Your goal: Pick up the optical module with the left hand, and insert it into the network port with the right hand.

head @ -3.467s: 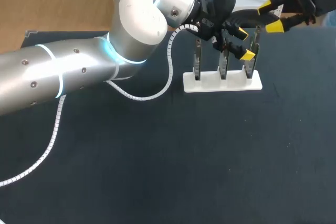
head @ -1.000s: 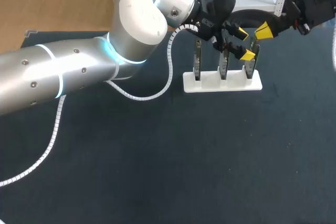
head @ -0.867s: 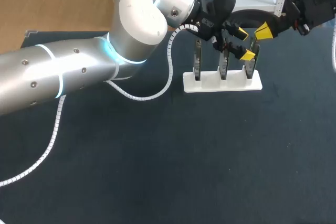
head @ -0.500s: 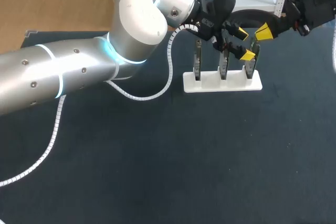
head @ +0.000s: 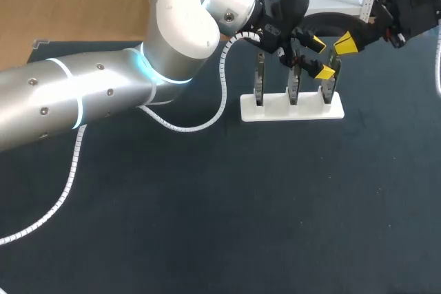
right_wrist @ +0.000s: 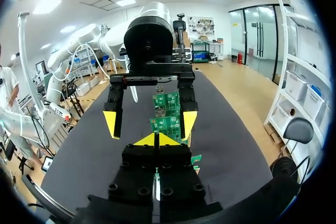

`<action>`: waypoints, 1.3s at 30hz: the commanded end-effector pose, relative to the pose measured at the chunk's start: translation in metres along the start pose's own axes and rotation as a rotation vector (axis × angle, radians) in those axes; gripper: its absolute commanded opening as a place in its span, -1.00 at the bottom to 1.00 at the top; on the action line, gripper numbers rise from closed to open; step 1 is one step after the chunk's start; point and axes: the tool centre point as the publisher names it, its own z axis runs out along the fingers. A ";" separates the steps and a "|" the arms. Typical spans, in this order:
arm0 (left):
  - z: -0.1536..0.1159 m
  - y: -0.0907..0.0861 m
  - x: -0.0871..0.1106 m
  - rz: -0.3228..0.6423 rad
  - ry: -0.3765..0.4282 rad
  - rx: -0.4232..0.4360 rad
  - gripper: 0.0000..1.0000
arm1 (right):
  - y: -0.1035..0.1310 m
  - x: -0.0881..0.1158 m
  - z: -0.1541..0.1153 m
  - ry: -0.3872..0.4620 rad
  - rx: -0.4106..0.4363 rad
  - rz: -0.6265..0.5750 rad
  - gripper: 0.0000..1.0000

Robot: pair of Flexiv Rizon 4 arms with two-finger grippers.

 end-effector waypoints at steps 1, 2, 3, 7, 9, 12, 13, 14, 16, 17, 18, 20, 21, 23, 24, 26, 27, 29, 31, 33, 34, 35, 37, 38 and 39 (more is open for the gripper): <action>0.001 0.002 -0.001 0.000 0.004 0.004 1.00 | -0.005 0.005 0.002 -0.009 -0.008 -0.003 -1.00; 0.001 0.002 -0.001 0.000 0.004 0.004 1.00 | -0.005 0.005 0.002 -0.009 -0.007 -0.005 -1.00; 0.001 0.002 -0.001 0.000 0.004 0.004 1.00 | -0.005 0.004 0.002 -0.011 -0.006 -0.010 -1.00; 0.001 0.002 -0.001 0.000 0.004 0.004 1.00 | -0.006 0.006 0.002 -0.006 -0.003 -0.005 -1.00; 0.001 0.002 -0.001 0.000 0.004 0.004 1.00 | -0.006 0.007 0.003 -0.006 -0.006 0.001 -1.00; 0.001 0.002 -0.001 0.000 0.004 0.004 1.00 | -0.007 0.009 0.003 -0.007 -0.005 0.006 -1.00; 0.001 0.002 -0.001 0.000 0.004 0.004 1.00 | -0.008 0.010 0.004 -0.005 -0.005 0.010 -1.00; 0.001 0.002 -0.001 0.000 0.004 0.004 1.00 | -0.008 0.010 0.004 -0.006 -0.005 0.011 -1.00; 0.001 0.002 -0.001 0.000 0.004 0.004 1.00 | -0.007 0.011 0.005 -0.006 -0.008 0.013 -1.00; 0.001 0.002 -0.001 0.000 0.004 0.004 1.00 | -0.007 0.011 0.006 -0.005 -0.009 0.014 -1.00; 0.001 0.002 -0.001 0.000 0.004 0.004 1.00 | -0.007 0.011 0.007 -0.005 -0.011 0.015 -1.00; 0.001 0.002 -0.001 0.000 0.004 0.004 1.00 | -0.007 0.011 0.007 -0.005 -0.013 0.016 -1.00; 0.001 0.002 -0.001 0.000 0.004 0.004 1.00 | -0.007 0.010 0.007 -0.006 -0.014 0.015 -1.00; 0.001 0.002 -0.001 0.000 0.004 0.004 1.00 | -0.006 0.008 0.005 -0.015 -0.010 0.012 -1.00; 0.001 0.002 -0.001 0.000 0.004 0.004 1.00 | -0.006 0.006 0.004 -0.024 -0.006 0.008 -1.00; 0.001 0.002 -0.001 0.000 0.004 0.004 1.00 | -0.005 0.002 0.001 -0.048 0.004 0.003 -1.00; 0.001 0.002 -0.001 0.000 0.004 0.004 1.00 | -0.005 -0.001 -0.001 -0.057 0.009 -0.001 -1.00; 0.001 0.002 -0.001 0.000 0.004 0.004 1.00 | -0.004 -0.006 -0.005 -0.074 0.016 -0.007 -1.00; 0.001 0.002 -0.001 0.000 0.004 0.004 1.00 | -0.004 -0.009 -0.008 -0.081 0.024 -0.014 -1.00; 0.001 0.002 -0.001 0.000 0.004 0.004 1.00 | -0.004 -0.012 -0.011 -0.082 0.035 -0.024 -1.00; 0.001 0.002 -0.001 0.000 0.004 0.004 1.00 | -0.004 -0.014 -0.012 -0.082 0.040 -0.027 -1.00; 0.001 0.002 -0.001 0.000 0.004 0.004 1.00 | -0.004 -0.015 -0.013 -0.085 0.045 -0.030 -1.00; 0.000 0.002 -0.002 0.003 -0.005 0.006 1.00 | -0.004 -0.017 -0.015 -0.089 0.053 -0.034 -1.00; -0.001 0.002 -0.003 0.007 -0.005 0.002 1.00 | -0.004 -0.018 -0.017 -0.091 0.057 -0.036 -1.00; -0.002 0.002 -0.004 0.008 -0.005 0.000 1.00 | -0.003 -0.019 -0.017 -0.091 0.061 -0.039 -1.00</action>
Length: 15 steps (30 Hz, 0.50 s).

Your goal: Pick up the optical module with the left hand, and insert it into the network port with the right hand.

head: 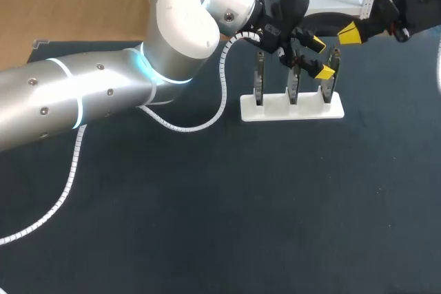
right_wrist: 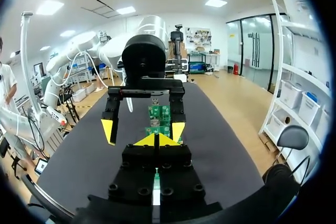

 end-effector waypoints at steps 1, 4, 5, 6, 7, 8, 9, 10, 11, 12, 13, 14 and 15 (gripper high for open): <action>-0.002 0.003 -0.003 0.009 -0.001 -0.004 1.00 | 0.007 -0.004 -0.003 0.004 0.021 -0.007 -1.00; -0.006 0.005 -0.007 0.014 -0.007 -0.017 1.00 | 0.008 -0.006 -0.005 0.009 0.030 -0.013 -1.00; -0.008 0.006 -0.010 0.020 -0.012 -0.023 1.00 | 0.008 -0.006 -0.006 0.009 0.034 -0.016 -1.00; -0.010 0.007 -0.013 0.029 -0.017 -0.030 1.00 | 0.009 -0.008 -0.007 0.008 0.037 -0.020 -1.00; -0.012 0.007 -0.016 0.037 -0.021 -0.034 1.00 | 0.010 -0.009 -0.008 0.006 0.039 -0.024 -1.00; -0.014 0.008 -0.019 0.045 -0.026 -0.040 1.00 | 0.010 -0.010 -0.009 0.004 0.042 -0.028 -1.00; -0.017 0.009 -0.023 0.054 -0.032 -0.047 1.00 | 0.010 -0.011 -0.010 0.000 0.046 -0.031 -1.00; -0.019 0.009 -0.026 0.060 -0.036 -0.052 1.00 | 0.011 -0.012 -0.012 -0.003 0.050 -0.035 -1.00; -0.021 0.010 -0.029 0.068 -0.040 -0.057 1.00 | 0.011 -0.013 -0.013 -0.007 0.055 -0.039 -1.00; -0.022 0.010 -0.032 0.076 -0.044 -0.061 1.00 | 0.011 -0.014 -0.014 -0.008 0.060 -0.043 -1.00; -0.024 0.011 -0.034 0.080 -0.046 -0.064 1.00 | 0.011 -0.015 -0.015 -0.008 0.063 -0.046 -1.00; -0.026 0.011 -0.036 0.085 -0.050 -0.069 1.00 | 0.011 -0.016 -0.016 -0.010 0.066 -0.049 -1.00; -0.027 0.012 -0.038 0.090 -0.052 -0.073 1.00 | 0.011 -0.017 -0.017 -0.012 0.069 -0.051 -1.00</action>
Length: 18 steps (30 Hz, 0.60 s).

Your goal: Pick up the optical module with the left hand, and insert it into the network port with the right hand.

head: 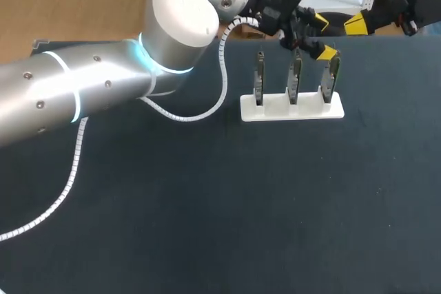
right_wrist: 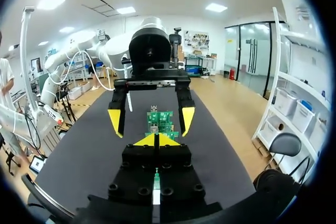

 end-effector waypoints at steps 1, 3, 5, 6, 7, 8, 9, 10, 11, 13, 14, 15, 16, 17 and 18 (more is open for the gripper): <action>-0.006 -0.002 -0.005 0.010 -0.005 -0.014 1.00 | 0.008 -0.003 -0.004 -0.001 0.026 -0.007 -1.00; -0.008 0.000 -0.007 0.014 -0.007 -0.020 1.00 | 0.007 -0.004 -0.005 0.004 0.036 -0.009 -1.00; -0.009 0.000 -0.009 0.020 -0.007 -0.025 1.00 | 0.006 -0.005 -0.005 0.007 0.054 -0.009 -1.00; -0.010 0.001 -0.010 0.022 -0.009 -0.026 1.00 | 0.005 -0.005 -0.006 0.015 0.080 0.000 -1.00; -0.010 0.001 -0.010 0.022 -0.009 -0.026 1.00 | 0.003 -0.005 -0.007 0.026 0.116 0.015 -0.25; -0.010 0.001 -0.010 0.022 -0.009 -0.026 1.00 | 0.002 -0.005 -0.007 0.031 0.142 0.025 1.00; -0.010 0.001 -0.010 0.022 -0.009 -0.026 1.00 | 0.002 -0.005 -0.007 0.031 0.142 0.025 1.00; -0.010 0.001 -0.010 0.022 -0.009 -0.026 1.00 | 0.002 -0.005 -0.007 0.031 0.142 0.025 1.00; -0.010 0.001 -0.010 0.022 -0.009 -0.026 1.00 | 0.002 -0.005 -0.007 0.031 0.142 0.025 1.00; -0.010 0.001 -0.010 0.022 -0.009 -0.026 1.00 | 0.002 -0.005 -0.007 0.031 0.142 0.025 1.00; -0.010 0.001 -0.010 0.022 -0.009 -0.026 1.00 | 0.002 -0.005 -0.007 0.031 0.142 0.025 1.00; -0.010 0.001 -0.010 0.022 -0.009 -0.026 1.00 | 0.002 -0.005 -0.007 0.031 0.142 0.025 1.00; -0.010 0.001 -0.010 0.022 -0.009 -0.026 1.00 | 0.002 -0.005 -0.007 0.031 0.142 0.025 1.00; -0.010 0.001 -0.010 0.022 -0.009 -0.026 1.00 | 0.002 -0.005 -0.007 0.031 0.142 0.025 1.00; -0.010 0.001 -0.010 0.022 -0.009 -0.026 1.00 | 0.002 -0.005 -0.007 0.031 0.142 0.025 1.00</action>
